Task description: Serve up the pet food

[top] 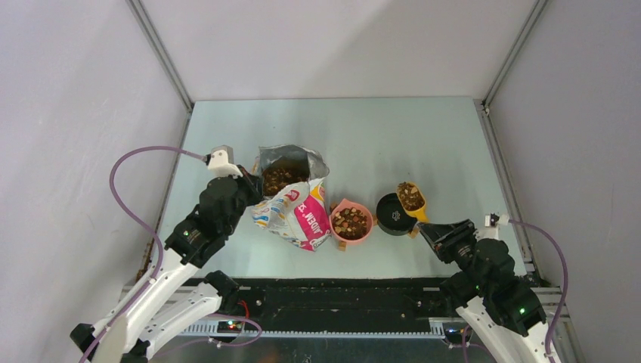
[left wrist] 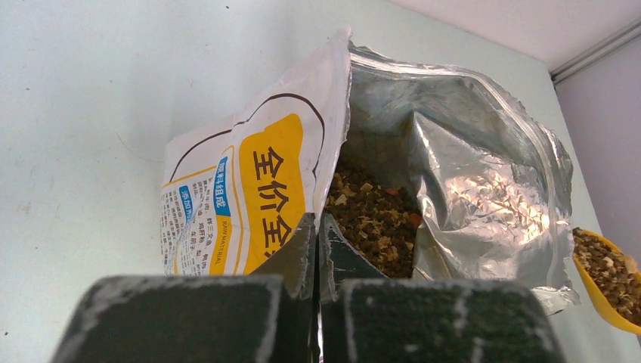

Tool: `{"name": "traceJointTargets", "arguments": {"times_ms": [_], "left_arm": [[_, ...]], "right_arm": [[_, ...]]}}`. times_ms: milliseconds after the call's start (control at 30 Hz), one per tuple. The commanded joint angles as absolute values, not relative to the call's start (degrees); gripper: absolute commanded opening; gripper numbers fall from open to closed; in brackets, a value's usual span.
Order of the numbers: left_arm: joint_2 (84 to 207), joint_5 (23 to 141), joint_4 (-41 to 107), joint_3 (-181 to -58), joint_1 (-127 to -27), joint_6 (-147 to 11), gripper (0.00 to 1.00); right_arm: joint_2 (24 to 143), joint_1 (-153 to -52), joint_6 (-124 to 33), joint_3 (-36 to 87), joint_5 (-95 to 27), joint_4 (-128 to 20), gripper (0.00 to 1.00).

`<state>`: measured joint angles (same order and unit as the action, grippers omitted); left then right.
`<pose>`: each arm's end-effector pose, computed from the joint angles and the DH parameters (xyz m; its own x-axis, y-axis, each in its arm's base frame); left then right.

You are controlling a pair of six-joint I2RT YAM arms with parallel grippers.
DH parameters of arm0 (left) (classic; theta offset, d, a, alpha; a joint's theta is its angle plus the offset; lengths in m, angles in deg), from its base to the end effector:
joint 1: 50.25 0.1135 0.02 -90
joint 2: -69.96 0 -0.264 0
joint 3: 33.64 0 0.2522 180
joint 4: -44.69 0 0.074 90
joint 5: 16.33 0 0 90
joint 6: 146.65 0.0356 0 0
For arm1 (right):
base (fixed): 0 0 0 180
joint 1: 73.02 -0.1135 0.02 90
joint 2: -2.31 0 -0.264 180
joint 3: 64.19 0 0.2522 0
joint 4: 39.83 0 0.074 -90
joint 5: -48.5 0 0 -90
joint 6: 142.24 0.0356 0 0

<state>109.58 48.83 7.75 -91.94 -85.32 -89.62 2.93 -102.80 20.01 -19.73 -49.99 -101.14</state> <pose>0.1367 -0.0777 0.3293 -0.3212 -0.3779 -0.8683 0.0240 0.9134 -0.4064 0.0391 0.0163 0.2583 -0.4309 0.8387 -0.3330 0.1357 0.4250 0.8950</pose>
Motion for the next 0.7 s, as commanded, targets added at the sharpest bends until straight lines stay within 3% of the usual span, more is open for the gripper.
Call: {"name": "traceJointTargets", "arguments": {"times_ms": [0,667], "left_arm": [[109.71,49.50,9.20,-91.24,-85.41,-88.99,0.00],[110.21,49.27,9.07,-91.07,-85.43,-88.93,0.00]], "right_arm": [[-2.74,-102.72,21.72,-18.67,-51.66,-101.67,0.00],[-1.79,-102.74,25.06,-21.42,-53.14,-106.30,0.00]]}}
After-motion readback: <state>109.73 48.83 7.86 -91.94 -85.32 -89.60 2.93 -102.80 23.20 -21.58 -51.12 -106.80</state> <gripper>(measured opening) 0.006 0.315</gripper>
